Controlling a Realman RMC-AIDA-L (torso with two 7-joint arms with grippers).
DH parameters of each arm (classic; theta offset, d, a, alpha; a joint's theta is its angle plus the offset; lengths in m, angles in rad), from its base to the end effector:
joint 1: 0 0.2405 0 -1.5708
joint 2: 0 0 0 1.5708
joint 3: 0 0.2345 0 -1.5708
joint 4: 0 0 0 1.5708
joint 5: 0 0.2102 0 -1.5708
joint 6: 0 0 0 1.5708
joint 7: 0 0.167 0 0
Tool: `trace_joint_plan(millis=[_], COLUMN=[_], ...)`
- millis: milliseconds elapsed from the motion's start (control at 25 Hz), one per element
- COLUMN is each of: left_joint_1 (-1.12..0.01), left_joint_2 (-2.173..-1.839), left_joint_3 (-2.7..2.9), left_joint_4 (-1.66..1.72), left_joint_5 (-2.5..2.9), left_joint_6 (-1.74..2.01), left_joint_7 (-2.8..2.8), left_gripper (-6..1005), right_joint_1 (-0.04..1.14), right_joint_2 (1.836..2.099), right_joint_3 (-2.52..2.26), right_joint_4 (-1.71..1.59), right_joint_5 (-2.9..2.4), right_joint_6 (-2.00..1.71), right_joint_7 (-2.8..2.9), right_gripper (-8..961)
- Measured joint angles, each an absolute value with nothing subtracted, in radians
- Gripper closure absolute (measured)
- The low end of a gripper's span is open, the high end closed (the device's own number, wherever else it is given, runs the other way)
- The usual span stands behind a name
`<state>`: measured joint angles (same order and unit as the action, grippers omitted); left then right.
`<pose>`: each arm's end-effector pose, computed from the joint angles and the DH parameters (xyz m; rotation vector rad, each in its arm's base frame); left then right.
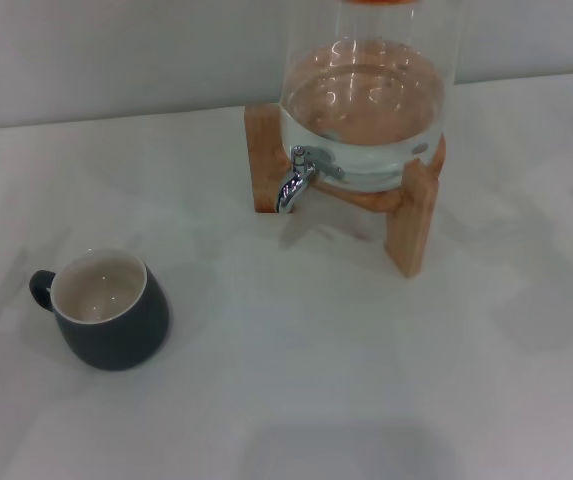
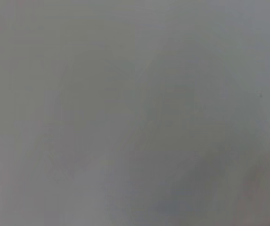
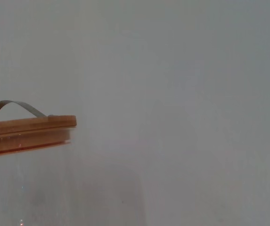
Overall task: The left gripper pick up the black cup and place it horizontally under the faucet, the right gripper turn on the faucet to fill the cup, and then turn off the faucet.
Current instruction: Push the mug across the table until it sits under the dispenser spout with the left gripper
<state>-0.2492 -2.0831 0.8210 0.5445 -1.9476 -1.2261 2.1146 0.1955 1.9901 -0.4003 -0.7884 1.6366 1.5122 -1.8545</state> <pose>-0.3169 0.3251 0.0466 -1.8887 -0.7028 -0.8862 0.3343 0.2874 0.1636 -1.8582 0.5841 0.8688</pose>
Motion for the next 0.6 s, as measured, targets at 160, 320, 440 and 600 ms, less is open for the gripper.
trace_joint_plan(millis=[160,320,440,600], left_joint_1=[-0.244,-0.234,-0.226,-0.216], left_joint_2=[-2.083,-2.084,-2.085,-2.086], left_joint_3=[0.82,0.823,0.823,0.824], left_joint_4=[0.528,0.523,0.502,0.449], left_joint_5=[-1.948,-1.948,-1.948,-1.948], left_joint_6=[-1.231,-1.245,-1.28,-1.308], left_joint_7=[2.119,2.113,2.109,2.11], left_gripper=[138,138,137,137], right_joint_1=[0.199,0.202,0.202,0.201], right_joint_2=[1.989,1.989,1.989,1.99], right_joint_3=[-0.4,-0.4,-0.4,-0.4], right_joint_4=[-0.788,-0.788,-0.788,-0.788], right_joint_5=[1.637,1.637,1.637,1.637], right_joint_6=[1.511,1.511,1.509,1.495], right_joint_7=[-1.854,-1.854,-1.854,-1.854], right_gripper=[198,199,199,199])
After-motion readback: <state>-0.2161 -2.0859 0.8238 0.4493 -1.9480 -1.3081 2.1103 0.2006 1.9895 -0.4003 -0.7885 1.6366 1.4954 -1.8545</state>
